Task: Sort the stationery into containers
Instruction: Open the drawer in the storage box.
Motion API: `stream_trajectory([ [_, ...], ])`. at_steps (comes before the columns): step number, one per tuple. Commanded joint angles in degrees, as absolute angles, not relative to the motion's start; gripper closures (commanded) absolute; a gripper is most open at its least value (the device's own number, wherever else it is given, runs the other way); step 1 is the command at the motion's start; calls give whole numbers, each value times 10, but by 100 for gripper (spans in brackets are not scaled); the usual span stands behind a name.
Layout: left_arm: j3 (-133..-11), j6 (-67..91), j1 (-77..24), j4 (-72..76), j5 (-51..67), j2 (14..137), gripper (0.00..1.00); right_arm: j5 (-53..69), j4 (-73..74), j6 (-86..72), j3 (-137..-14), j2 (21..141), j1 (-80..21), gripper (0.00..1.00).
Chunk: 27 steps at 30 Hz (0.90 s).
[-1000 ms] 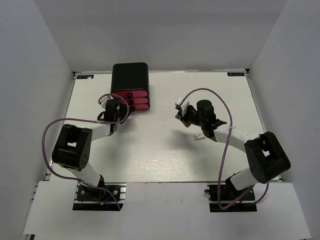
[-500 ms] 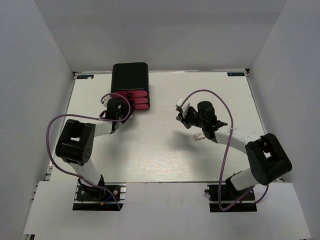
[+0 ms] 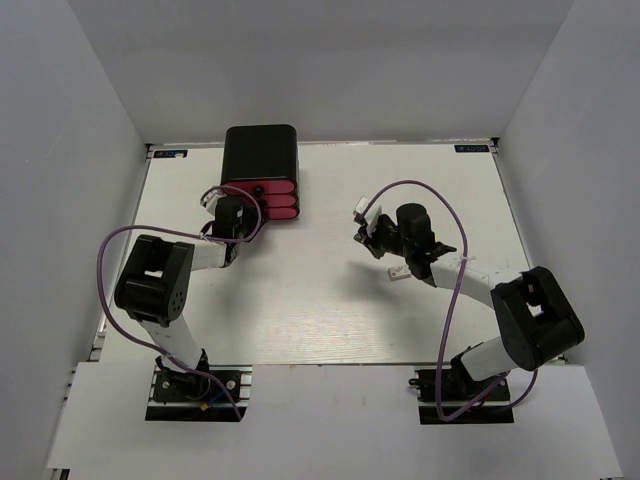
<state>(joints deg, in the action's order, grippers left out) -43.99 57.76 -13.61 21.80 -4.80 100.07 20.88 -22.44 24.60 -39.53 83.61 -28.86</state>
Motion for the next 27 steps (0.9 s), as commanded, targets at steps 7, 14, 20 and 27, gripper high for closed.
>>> stream_trajectory([
  [7, -452, 601, -132, 272, -68, 1017, 53, 207, -233, 250, -395, 821, -282, 100],
  [14, -463, 601, -137, 278, -73, 1034, 54, 208, -234, 251, -393, 821, -280, 100],
  [20, -468, 601, -137, 278, -68, 1034, 64, 207, -235, 252, -389, 819, -280, 100],
  [27, -428, 601, -137, 278, -68, 1015, 68, 211, -237, 251, -388, 820, -278, 100],
])
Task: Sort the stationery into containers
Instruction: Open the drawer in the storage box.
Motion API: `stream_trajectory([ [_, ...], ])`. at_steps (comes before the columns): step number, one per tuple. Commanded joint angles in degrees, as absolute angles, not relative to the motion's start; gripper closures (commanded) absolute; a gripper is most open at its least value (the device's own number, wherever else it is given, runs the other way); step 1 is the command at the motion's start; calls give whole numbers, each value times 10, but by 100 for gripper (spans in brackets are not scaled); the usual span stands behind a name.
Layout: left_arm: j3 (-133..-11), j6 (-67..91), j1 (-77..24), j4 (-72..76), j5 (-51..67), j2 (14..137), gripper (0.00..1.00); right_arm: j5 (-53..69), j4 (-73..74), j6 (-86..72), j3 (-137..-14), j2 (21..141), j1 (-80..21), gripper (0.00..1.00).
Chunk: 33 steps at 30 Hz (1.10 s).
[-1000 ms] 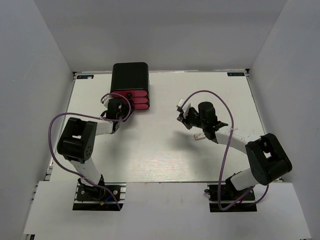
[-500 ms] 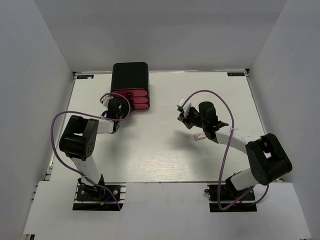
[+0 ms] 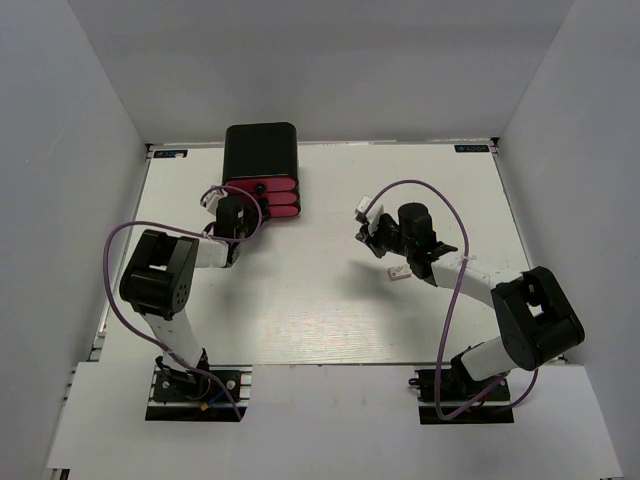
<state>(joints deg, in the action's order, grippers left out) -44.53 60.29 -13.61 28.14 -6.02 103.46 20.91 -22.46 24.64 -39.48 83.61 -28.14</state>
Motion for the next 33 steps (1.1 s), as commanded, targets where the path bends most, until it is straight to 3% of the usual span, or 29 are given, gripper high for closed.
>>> stream_trajectory([
  [1, -418, 601, -142, 278, -68, 1006, 68, 210, -238, 250, -387, 820, -278, 100],
  [17, -323, 574, -148, 266, -45, 907, 67, 222, -238, 252, -382, 820, -279, 100],
  [20, -323, 569, -148, 255, -45, 907, 52, 249, -222, 277, -385, 819, -279, 87],
  [21, -330, 563, -148, 255, -45, 907, 43, 256, -218, 282, -389, 818, -278, 76],
  [23, -337, 556, -148, 242, -40, 907, 34, 278, -195, 312, -392, 820, -279, 67],
  [24, -344, 551, -148, 242, -40, 902, 30, 291, -189, 319, -396, 819, -279, 57],
  [28, -344, 537, -148, 220, -40, 873, 29, 353, -115, 408, -423, 820, -279, 36],
  [33, -337, 518, -148, 186, -27, 810, 29, 429, -6, 549, -432, 817, -277, 36],
])
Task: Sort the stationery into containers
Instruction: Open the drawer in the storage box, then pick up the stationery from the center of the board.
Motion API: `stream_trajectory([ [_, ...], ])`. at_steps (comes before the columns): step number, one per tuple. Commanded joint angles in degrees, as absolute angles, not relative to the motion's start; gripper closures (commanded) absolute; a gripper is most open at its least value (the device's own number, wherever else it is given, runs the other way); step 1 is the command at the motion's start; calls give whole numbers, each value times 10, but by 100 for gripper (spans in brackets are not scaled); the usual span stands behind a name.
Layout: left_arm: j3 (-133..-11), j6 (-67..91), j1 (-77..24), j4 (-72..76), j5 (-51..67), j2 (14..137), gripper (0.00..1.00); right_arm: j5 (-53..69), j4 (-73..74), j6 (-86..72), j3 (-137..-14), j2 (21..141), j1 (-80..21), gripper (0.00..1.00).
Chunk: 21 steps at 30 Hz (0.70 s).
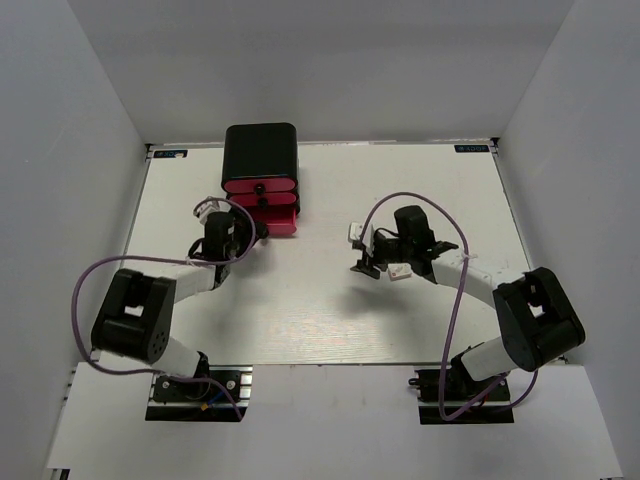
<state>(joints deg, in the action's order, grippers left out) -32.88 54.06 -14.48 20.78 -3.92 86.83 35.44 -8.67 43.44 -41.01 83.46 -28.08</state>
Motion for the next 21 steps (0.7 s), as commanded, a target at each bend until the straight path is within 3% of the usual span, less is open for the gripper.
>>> stream_trajectory([
  [1, -331, 510, -148, 179, -27, 796, 29, 433, -1, 562, -436, 817, -275, 36],
  [8, -295, 448, -148, 86, -10, 653, 29, 485, 273, 813, -517, 844, -230, 58],
  [11, -259, 436, -148, 41, -1, 583, 28, 472, 358, 889, -546, 862, -195, 58],
  [15, -202, 434, -148, 6, 20, 491, 17, 448, 475, 954, -589, 919, -139, 48],
  [17, -188, 441, -148, -15, 12, 436, 9, 437, 525, 1009, -623, 939, -128, 35],
  [21, -175, 448, -148, -55, -18, 380, 8, 404, 547, 1050, -630, 969, -106, 31],
])
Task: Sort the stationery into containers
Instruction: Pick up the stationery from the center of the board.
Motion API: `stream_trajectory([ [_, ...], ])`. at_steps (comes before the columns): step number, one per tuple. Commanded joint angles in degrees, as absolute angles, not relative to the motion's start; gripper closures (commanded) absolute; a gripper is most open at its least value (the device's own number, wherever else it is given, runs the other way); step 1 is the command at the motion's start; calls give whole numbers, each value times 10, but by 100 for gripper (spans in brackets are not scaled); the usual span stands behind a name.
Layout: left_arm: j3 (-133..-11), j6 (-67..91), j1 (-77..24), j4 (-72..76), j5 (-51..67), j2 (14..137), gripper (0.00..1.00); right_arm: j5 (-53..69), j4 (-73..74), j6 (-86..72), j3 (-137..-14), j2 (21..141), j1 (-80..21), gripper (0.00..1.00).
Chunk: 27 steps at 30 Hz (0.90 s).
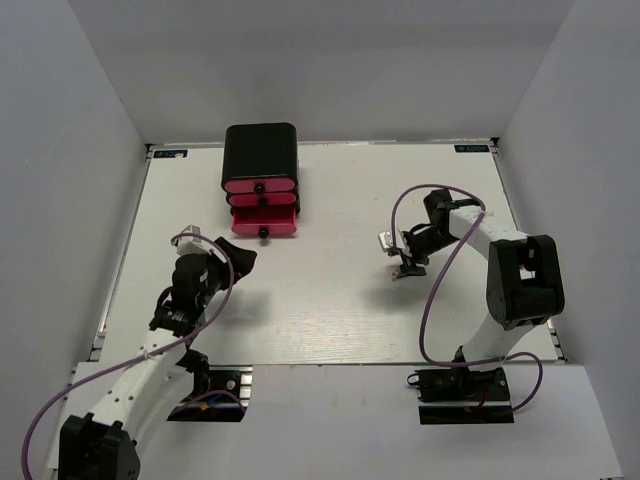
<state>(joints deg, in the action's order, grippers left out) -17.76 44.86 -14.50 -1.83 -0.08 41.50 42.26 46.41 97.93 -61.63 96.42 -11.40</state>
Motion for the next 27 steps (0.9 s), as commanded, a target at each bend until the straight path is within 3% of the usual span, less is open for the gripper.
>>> stream_trajectory([
  [1, -175, 448, -148, -68, -25, 380, 8, 389, 532, 1054, -628, 969, -105, 31],
  [10, -195, 437, -148, -86, -25, 391, 6, 338, 397, 982, -569, 984, -108, 35],
  [14, -195, 437, -148, -98, -30, 379, 6, 317, 366, 973, -550, 988, -109, 43],
  [18, -195, 437, -148, -115, -40, 358, 6, 330, 373, 970, -558, 984, -108, 70],
  [22, -189, 442, -148, -115, -40, 345, 6, 390, 399, 972, -595, 980, -120, 86],
  [27, -184, 442, -148, -115, -40, 339, 6, 460, 345, 897, -662, 985, -192, 89],
])
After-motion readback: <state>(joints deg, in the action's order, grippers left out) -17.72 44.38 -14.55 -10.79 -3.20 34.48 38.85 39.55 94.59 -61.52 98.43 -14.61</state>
